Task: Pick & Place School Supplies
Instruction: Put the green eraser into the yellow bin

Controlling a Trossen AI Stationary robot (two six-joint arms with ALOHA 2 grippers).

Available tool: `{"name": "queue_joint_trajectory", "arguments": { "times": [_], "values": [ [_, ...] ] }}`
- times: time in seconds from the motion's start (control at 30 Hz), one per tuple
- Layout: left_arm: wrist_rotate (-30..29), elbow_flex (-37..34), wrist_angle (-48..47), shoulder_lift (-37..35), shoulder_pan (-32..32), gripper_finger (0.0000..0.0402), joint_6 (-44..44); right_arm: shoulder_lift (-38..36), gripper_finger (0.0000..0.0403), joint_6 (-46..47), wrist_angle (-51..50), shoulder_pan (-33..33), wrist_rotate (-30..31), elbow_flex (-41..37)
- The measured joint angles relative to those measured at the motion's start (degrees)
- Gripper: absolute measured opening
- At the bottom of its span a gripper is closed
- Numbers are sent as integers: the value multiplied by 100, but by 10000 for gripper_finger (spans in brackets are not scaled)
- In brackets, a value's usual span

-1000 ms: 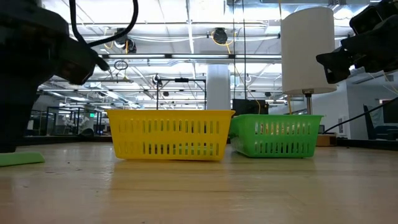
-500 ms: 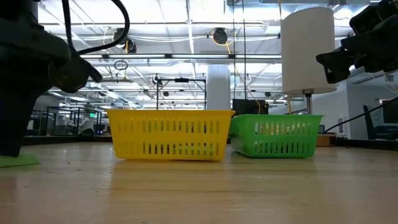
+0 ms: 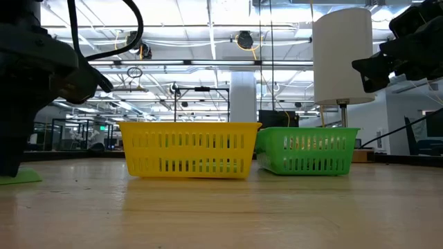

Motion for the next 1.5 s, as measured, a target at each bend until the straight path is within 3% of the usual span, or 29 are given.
{"name": "queue_joint_trajectory", "arguments": {
  "times": [0.63, 0.93, 1.17, 1.5],
  "values": [
    [-64, 35, -99, 192, 5, 150, -296, 2, 226, 0, -13, 0, 1, 1],
    [-63, 20, -165, 131, 48, 64, -218, 1, 226, 0, -14, 0, 1, 1],
    [-22, -5, -151, 12, 187, 59, 51, 2, 226, 0, -14, 0, 1, 1],
    [-922, -37, -294, -902, 239, 42, 619, 2, 226, 0, -15, 0, 2, 1]
  ]
}}
